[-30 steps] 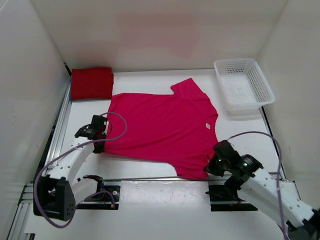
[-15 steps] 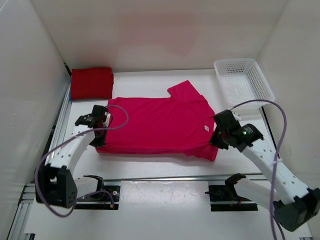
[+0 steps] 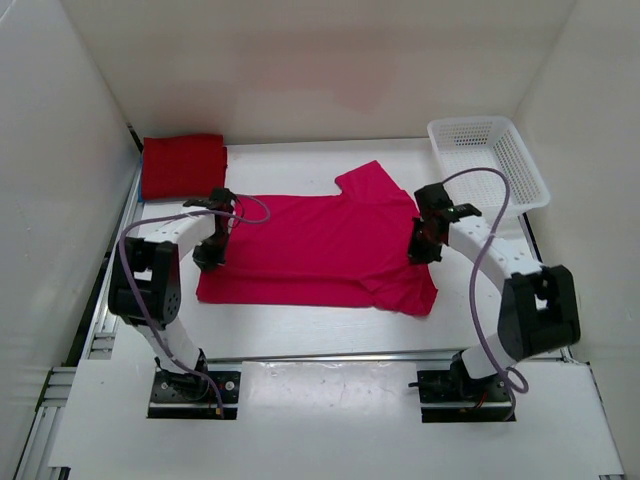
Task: Fold and stack the t-shirts
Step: Fold the flattened tshirt in 1/3 of the way
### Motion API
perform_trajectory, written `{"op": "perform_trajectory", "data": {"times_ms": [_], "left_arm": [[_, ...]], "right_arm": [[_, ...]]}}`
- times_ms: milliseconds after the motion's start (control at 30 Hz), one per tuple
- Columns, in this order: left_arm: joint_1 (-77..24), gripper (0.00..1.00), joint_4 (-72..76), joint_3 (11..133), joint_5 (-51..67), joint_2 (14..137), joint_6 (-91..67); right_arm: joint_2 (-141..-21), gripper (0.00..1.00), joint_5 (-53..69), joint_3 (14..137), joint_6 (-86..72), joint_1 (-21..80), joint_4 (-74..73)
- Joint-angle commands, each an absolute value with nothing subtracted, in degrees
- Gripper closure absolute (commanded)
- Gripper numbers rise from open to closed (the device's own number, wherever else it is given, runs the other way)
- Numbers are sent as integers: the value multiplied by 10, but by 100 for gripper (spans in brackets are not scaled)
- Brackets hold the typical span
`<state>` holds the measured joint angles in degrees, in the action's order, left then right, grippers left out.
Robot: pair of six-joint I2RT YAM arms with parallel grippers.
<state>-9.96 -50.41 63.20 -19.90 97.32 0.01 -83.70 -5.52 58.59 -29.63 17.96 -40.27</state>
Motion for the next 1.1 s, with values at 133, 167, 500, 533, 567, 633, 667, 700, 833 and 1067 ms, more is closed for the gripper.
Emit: {"op": "perform_trajectory", "data": {"times_ms": [133, 167, 500, 533, 567, 633, 667, 700, 833, 1067], "left_arm": [[-105, 90, -473, 670, -251, 1013, 0], [-105, 90, -473, 670, -251, 1013, 0], [-105, 90, -457, 670, -257, 1024, 0], [-105, 90, -452, 675, -257, 1024, 0], [-105, 88, -452, 675, -262, 1029, 0], [-105, 60, -452, 680, -262, 1029, 0], [-105, 41, -452, 680, -262, 1029, 0], [-105, 29, -452, 685, -262, 1029, 0], [-57, 0, -472, 700, -240, 978, 0], [4, 0, -525, 647, -95, 893, 0]], "right_arm": [[-909, 100, -43, 644, -240, 149, -367], [-914, 100, -43, 644, -240, 144, -367], [-986, 100, -36, 694, -223, 138, -372], [-986, 99, -36, 704, -218, 138, -372], [-992, 88, -36, 710, -218, 138, -378], [-999, 63, -36, 733, -211, 138, -383], [-999, 46, -36, 743, -204, 138, -393], [-999, 42, -36, 752, -204, 138, -401], [-943, 35, -44, 756, -192, 133, -431], [-755, 35, 38, 550, -217, 112, -441]]}}
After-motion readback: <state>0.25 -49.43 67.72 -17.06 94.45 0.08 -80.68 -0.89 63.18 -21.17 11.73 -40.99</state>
